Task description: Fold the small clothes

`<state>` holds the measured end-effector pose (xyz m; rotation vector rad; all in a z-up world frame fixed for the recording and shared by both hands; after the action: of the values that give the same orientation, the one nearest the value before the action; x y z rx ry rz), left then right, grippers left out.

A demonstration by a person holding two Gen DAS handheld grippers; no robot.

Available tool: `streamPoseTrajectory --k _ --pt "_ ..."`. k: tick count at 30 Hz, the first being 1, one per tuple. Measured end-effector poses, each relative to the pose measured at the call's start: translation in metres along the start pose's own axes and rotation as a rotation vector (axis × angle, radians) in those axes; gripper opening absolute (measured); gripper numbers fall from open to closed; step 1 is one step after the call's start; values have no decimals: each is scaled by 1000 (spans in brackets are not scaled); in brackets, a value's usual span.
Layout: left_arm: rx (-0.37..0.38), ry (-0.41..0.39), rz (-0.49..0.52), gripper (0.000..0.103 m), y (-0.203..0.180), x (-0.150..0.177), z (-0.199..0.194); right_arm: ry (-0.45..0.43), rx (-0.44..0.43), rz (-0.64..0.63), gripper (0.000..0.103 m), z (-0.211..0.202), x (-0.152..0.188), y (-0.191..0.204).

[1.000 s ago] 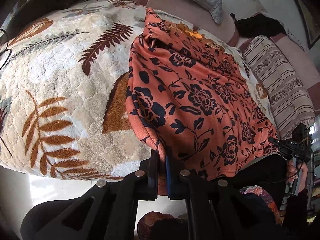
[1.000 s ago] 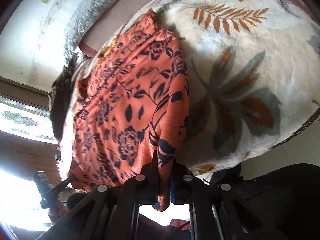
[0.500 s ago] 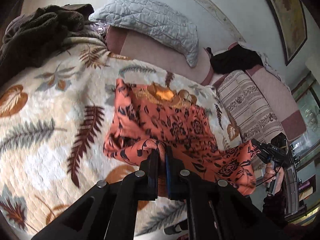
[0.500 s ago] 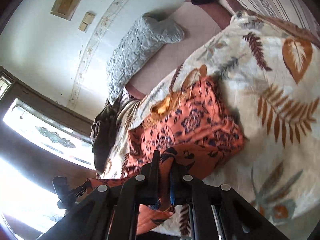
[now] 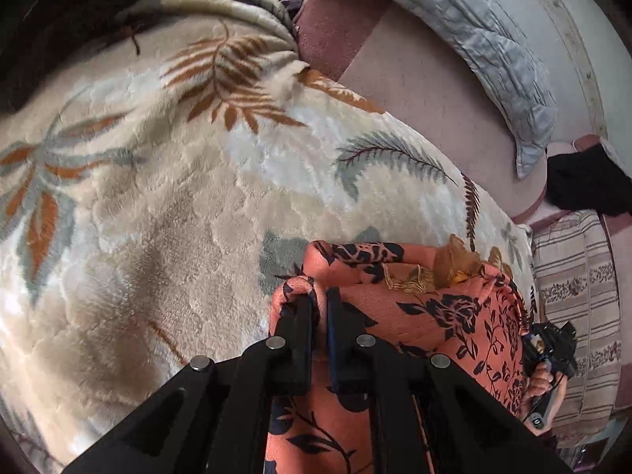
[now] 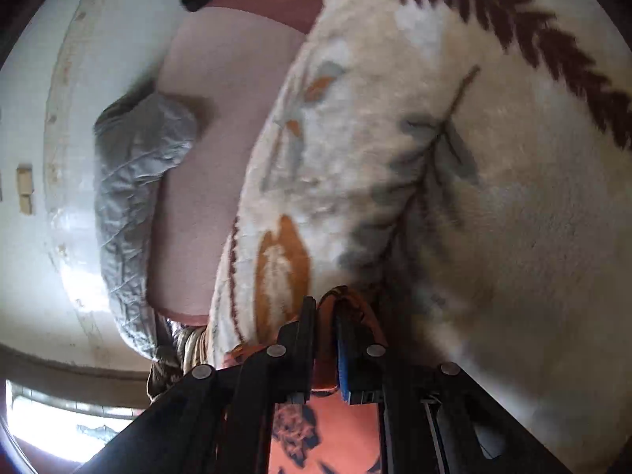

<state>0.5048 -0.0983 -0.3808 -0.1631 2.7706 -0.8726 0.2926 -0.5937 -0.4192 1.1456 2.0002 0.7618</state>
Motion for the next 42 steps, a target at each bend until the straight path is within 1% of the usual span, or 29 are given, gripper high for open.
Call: streamPoseTrajectory --k 1,3,5,6,8,9,10,11,12,13,14,15,16,18,20,21,23,25,28,29,31,32,36,37,39,41,42 --pt "35 -3 -22 8 4 -2 2 -29 -58 24 11 3 -2 -6" --pt "113 -11 -58 9 10 -7 -1 -49 -125 50 11 3 -5 -13" --pt "187 -10 -119 9 16 -10 -7 -57 -155 46 12 -1 -7 -12" --pt "218 -10 -148 9 18 -11 -12 -61 -162 47 16 -3 -8 -11" --pt "268 -23 -195 11 20 -12 -24 -96 -156 46 44 -17 -9 -5" --pt "291 -33 -216 12 21 -11 -33 -127 -157 49 76 -29 -11 -1" --pt "309 -45 -233 16 21 -11 -40 -166 -172 53 83 -41 -14 3" --pt "309 -80 -249 32 22 -11 -52 -188 -160 49 83 -54 -15 7" --pt "298 -137 -270 45 26 -12 -68 -188 -137 29 84 -65 -15 12" --pt "292 -203 -296 66 31 -12 -84 -181 -135 1 84 -75 -12 20" --pt "302 -263 -319 69 35 -11 -101 -165 -137 -26 84 -85 -8 27" --pt "314 -297 -329 69 36 -7 -116 -150 -132 -54 84 -95 0 34" --pt "317 -301 -327 70 36 0 -128 -138 -126 -84 84 -105 8 41" --pt "297 -282 -287 70 31 20 -145 -119 -123 -128 84 -124 29 50" --pt "299 -261 -218 70 20 51 -154 -97 -140 -141 84 -141 54 51" --pt "285 -238 -181 71 14 70 -154 -85 -153 -142 84 -148 68 51" --pt "271 -192 -127 71 6 109 -147 -64 -166 -133 84 -158 96 49" --pt "255 -138 -102 71 3 146 -136 -40 -187 -114 84 -163 122 46" --pt "257 -49 -146 71 11 193 -113 21 -182 -82 84 -161 156 37" --pt "258 -18 -167 71 14 202 -104 43 -177 -68 84 -158 166 34" --pt "240 25 -217 71 22 210 -90 72 -169 -41 84 -150 181 28" --pt "236 28 -245 71 25 209 -85 82 -166 -32 84 -146 185 26" --pt "243 -27 -304 72 32 193 -78 83 -105 -10 84 -129 189 16" --pt "250 -31 -313 74 34 190 -75 88 -93 1 84 -124 188 13" --pt "254 -30 -348 74 37 184 -66 93 -66 32 84 -113 187 7" --pt "284 -27 -383 74 41 177 -60 83 -29 42 84 -108 184 3" --pt "297 -37 -393 74 42 174 -60 71 -28 45 84 -106 182 3"
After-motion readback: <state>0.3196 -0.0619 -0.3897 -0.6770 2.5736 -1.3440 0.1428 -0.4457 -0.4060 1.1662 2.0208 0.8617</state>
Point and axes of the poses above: each gripper's, at about its wrist camera, not at the fingertips, and z roughly the way its jaws point, y to its left, x to its underside, the point moved 7 cm from there along z, roughly the way its jaws point, and after that the axes turned 15 degrees about -z, right-handed, at the moved point
